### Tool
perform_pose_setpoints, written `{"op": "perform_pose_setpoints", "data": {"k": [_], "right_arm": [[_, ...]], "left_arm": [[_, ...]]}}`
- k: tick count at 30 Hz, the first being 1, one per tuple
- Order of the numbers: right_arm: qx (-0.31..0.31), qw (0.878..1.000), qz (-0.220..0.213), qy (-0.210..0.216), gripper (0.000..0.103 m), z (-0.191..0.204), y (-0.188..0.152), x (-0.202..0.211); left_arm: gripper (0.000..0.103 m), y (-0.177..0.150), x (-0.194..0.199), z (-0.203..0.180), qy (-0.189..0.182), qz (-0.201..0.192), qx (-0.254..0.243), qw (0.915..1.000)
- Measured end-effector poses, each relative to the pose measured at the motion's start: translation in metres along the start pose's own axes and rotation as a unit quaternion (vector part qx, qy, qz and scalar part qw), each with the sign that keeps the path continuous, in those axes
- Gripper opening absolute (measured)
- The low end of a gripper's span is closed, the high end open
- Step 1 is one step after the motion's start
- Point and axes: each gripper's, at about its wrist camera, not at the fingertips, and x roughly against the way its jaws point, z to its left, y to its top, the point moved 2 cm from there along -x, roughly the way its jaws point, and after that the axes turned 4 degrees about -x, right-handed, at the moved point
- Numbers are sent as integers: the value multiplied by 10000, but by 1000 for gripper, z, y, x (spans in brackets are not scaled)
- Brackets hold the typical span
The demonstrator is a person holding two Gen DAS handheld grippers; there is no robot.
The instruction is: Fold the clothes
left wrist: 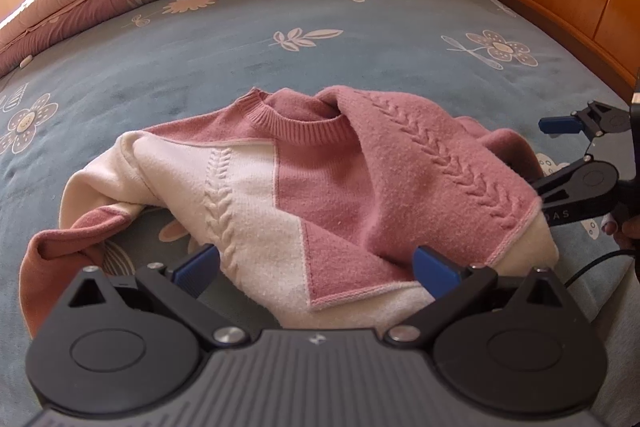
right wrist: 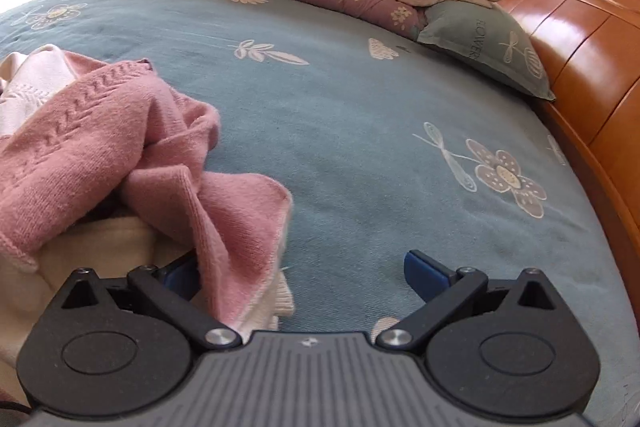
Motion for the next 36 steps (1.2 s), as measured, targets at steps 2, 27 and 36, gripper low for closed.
{"op": "perform_pose_setpoints", "data": {"k": [2,27,36], "right_arm": [[234,9994,-82,-255,103,5,0,-6],[-1041,9776,-188,-1820,103,-153,77,-85],[-1763,9644,103,-1970,103,-232,84,-123]], "left_arm": [[102,1,-3,1,28,11,29,10000],[102,16,-33,17,138,173,186,9996],[102,23,-47,24,177,234,227,9993]]}}
